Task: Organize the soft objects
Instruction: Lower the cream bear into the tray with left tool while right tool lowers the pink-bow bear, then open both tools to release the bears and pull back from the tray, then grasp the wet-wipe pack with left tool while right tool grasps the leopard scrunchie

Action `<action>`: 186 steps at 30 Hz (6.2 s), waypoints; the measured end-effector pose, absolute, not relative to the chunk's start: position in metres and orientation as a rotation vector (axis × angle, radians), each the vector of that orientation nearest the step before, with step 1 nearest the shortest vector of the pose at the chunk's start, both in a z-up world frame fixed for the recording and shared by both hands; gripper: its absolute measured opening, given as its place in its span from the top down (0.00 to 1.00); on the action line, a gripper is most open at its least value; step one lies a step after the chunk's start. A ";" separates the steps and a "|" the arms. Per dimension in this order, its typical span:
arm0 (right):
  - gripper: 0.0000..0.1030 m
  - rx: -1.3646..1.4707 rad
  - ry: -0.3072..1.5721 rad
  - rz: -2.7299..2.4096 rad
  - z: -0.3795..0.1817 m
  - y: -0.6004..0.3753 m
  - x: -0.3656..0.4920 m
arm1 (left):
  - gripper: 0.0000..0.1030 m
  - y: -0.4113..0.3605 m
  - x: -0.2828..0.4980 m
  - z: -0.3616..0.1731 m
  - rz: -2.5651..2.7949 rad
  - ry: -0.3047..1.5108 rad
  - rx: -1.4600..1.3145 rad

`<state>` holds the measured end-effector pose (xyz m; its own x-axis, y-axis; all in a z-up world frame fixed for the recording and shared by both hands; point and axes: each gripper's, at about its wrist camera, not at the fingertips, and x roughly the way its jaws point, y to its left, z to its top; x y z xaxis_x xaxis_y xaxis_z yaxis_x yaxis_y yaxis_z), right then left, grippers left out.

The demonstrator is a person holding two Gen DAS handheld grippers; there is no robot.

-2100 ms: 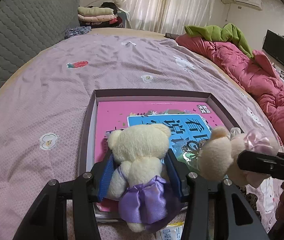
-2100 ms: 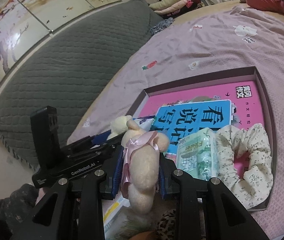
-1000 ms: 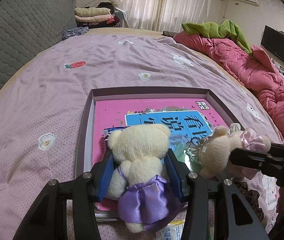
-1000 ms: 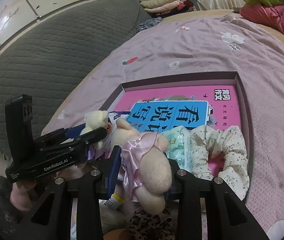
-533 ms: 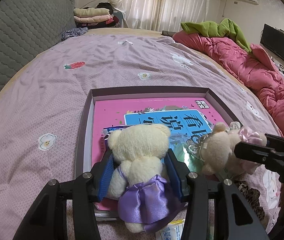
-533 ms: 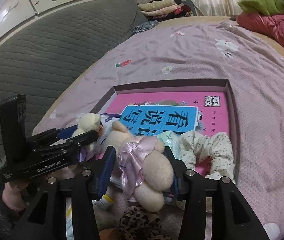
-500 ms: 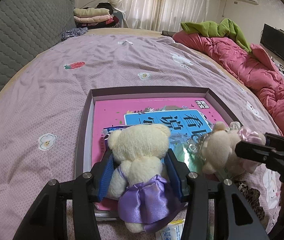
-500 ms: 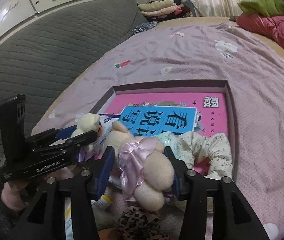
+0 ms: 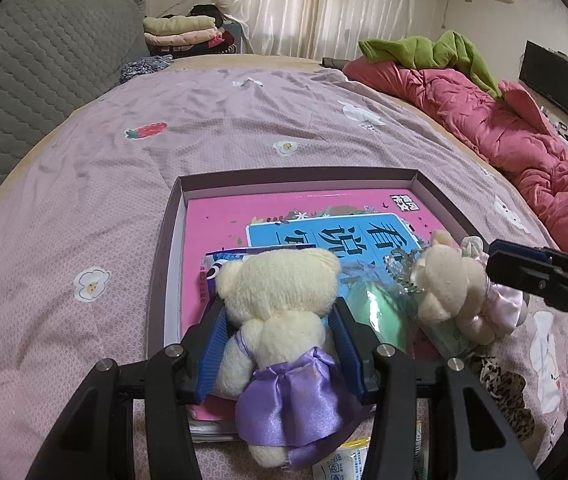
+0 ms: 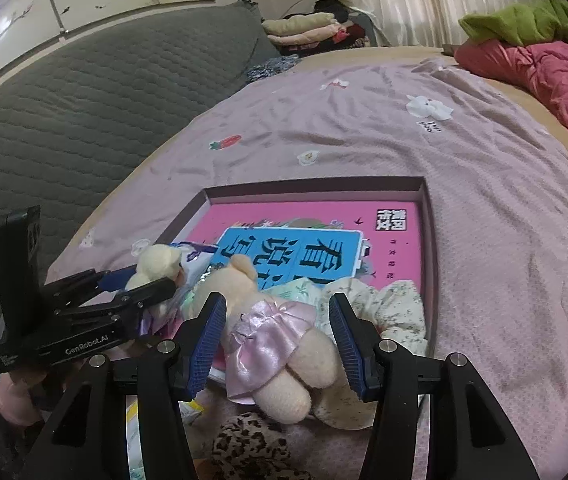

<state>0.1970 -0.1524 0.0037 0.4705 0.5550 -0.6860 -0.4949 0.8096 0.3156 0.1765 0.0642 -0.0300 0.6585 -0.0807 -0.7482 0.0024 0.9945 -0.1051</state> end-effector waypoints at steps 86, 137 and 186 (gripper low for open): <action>0.33 0.065 0.833 0.647 0.006 -0.154 0.194 | 0.41 0.050 0.182 -0.030 -0.068 0.829 -0.044; 0.26 0.006 0.882 0.661 0.007 -0.197 0.100 | 0.38 0.009 0.069 -0.004 -0.206 0.892 -0.104; 0.82 -0.116 0.932 0.708 -0.012 -0.181 0.104 | 0.82 -0.001 0.076 -0.011 -0.283 0.848 -0.112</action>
<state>0.1037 -0.1810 -0.0120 0.3905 0.5076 -0.7680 -0.6039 0.7709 0.2025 0.0757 -0.0011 -0.0108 0.6263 -0.2908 -0.7233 0.2022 0.9567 -0.2095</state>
